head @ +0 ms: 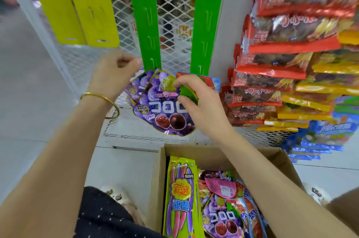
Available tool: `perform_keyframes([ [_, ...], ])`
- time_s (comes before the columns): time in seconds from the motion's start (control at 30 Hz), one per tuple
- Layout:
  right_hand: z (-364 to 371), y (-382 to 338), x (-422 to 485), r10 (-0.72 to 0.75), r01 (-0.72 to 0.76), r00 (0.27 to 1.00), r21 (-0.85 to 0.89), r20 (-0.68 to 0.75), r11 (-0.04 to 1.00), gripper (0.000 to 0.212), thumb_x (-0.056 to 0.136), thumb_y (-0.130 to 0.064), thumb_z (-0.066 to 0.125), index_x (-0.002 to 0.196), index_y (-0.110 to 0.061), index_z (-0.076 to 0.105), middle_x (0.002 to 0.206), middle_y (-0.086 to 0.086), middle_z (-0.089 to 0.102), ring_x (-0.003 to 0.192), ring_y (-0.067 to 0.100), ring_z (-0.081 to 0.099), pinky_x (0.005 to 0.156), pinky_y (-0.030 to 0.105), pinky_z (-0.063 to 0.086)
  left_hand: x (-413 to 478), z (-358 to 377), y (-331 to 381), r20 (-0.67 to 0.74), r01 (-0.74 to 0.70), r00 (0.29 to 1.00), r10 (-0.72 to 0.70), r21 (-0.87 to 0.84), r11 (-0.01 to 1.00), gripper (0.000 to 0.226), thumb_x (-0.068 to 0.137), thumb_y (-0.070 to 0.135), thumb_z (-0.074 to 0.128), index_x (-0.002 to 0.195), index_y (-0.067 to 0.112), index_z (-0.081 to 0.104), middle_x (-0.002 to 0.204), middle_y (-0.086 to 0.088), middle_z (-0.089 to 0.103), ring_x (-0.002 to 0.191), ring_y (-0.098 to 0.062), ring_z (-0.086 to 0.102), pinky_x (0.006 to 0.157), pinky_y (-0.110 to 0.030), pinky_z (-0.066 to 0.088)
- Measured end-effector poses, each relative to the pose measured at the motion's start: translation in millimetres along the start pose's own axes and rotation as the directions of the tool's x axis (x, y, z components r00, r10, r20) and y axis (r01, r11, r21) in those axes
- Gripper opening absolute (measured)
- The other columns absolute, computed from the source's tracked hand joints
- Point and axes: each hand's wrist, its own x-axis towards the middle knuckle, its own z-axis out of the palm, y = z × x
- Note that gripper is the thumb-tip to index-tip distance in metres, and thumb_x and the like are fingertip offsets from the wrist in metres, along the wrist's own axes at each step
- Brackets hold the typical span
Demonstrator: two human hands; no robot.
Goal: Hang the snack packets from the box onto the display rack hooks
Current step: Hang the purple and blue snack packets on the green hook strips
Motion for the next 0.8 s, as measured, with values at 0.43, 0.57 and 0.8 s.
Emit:
perform_keyframes([
  [0.43,26.2,-7.7,65.2,-0.063,0.042,0.987,-0.143,-0.145,0.989,0.061,0.079,0.009,0.042,0.129,-0.024,0.052,0.123,0.002,0.057,0.113,0.018,0.051,0.091,0.033,0.040,33.9,15.3,17.4,-0.069,0.081,0.992,-0.110,-0.328,0.941,0.039,0.072,0.053,0.061,0.052,0.024,0.044,0.069,-0.009,0.040,0.067,-0.018,0.035,0.067,-0.033,0.028],
  [0.57,29.6,-7.5,68.5,-0.064,0.042,0.990,-0.168,-0.128,0.985,0.063,0.081,0.010,0.043,0.133,-0.025,0.049,0.124,0.001,0.056,0.112,0.016,0.050,0.089,0.031,0.041,36.0,15.5,15.2,-0.075,0.066,0.993,-0.095,-0.318,0.946,0.038,0.077,0.049,0.062,0.060,0.018,0.047,0.076,-0.011,0.047,0.070,-0.018,0.041,0.068,-0.033,0.032],
  [0.8,32.0,-13.6,65.3,-0.049,0.018,0.983,-0.176,-0.174,0.984,0.066,0.079,0.013,0.043,0.134,-0.024,0.049,0.119,0.005,0.056,0.106,0.022,0.053,0.086,0.040,0.043,33.2,13.7,11.9,-0.040,0.043,0.997,-0.060,-0.338,0.940,0.047,0.066,0.060,0.061,0.081,0.016,0.055,0.082,-0.008,0.052,0.073,-0.020,0.047,0.072,-0.034,0.037],
])
